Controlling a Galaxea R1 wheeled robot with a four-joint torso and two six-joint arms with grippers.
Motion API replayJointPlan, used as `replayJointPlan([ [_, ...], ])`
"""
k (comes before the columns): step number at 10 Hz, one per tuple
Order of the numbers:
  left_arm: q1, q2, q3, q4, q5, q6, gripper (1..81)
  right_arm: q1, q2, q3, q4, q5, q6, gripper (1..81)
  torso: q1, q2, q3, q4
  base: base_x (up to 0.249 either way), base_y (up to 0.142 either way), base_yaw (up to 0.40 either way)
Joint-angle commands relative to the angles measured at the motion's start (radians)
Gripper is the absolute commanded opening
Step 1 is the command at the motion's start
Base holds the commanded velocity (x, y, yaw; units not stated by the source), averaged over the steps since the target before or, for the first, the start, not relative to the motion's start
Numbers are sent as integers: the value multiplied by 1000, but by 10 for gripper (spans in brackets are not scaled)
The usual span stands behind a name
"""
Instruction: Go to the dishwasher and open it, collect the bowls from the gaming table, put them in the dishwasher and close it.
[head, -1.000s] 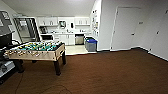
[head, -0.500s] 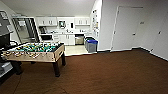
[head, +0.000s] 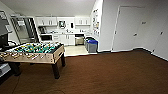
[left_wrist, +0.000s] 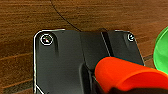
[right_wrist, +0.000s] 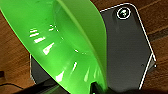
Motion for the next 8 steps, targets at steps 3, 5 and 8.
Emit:
replayJointPlan([
  [3,-46,-6,4,19,32,2,10,33,11,12,-24,-76,-7,10,0,0,0,0,143,-41,0],
  [5,-46,-3,4,20,32,2,10,30,11,12,-24,-76,-7,10,0,0,0,0,143,-62,0],
  [8,-44,-1,4,23,32,2,10,30,11,12,-24,-76,-7,10,0,0,0,0,145,-66,0],
])
